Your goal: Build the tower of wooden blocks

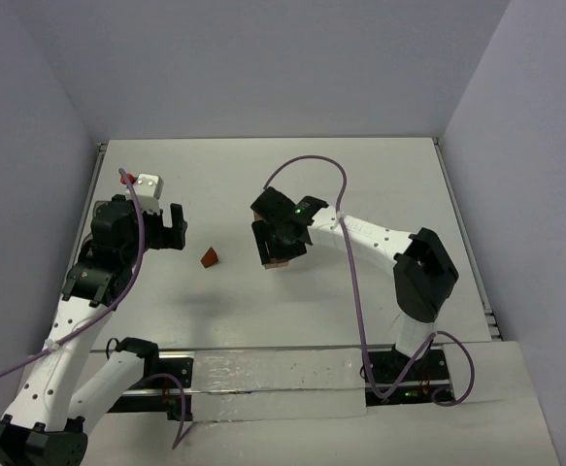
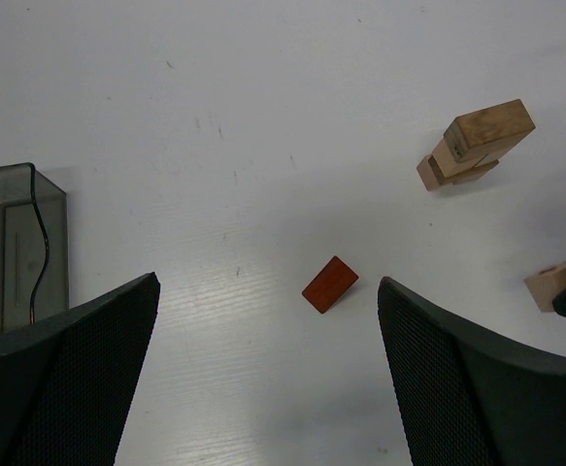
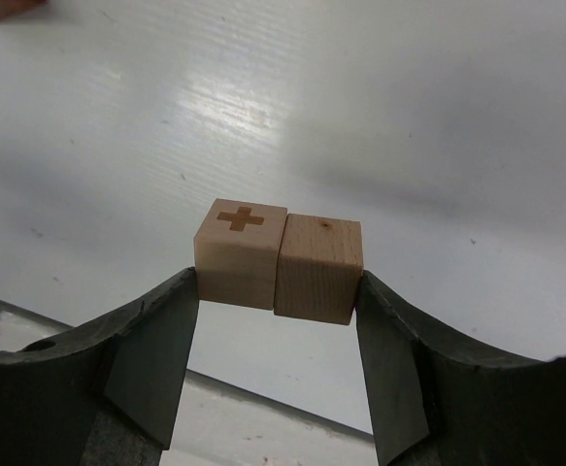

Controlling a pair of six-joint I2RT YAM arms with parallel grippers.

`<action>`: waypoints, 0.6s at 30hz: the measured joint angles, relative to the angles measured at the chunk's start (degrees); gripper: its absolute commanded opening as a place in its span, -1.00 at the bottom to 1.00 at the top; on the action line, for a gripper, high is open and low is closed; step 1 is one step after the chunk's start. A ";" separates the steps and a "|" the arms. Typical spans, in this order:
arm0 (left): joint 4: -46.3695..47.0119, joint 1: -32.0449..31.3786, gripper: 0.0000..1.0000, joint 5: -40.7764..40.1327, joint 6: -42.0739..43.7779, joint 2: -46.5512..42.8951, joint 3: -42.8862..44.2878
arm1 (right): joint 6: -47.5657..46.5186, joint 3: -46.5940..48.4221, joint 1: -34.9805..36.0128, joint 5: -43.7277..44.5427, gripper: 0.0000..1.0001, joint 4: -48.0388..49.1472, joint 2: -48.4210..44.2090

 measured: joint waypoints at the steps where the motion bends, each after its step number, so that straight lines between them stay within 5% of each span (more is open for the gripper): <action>1: 0.02 0.00 0.98 0.02 -0.02 0.03 0.00 | -0.14 1.44 -0.28 0.18 0.16 -0.70 -0.08; 18: 2.55 0.09 0.98 0.24 0.55 1.13 0.00 | -3.90 23.80 -7.52 6.48 0.12 -5.07 3.41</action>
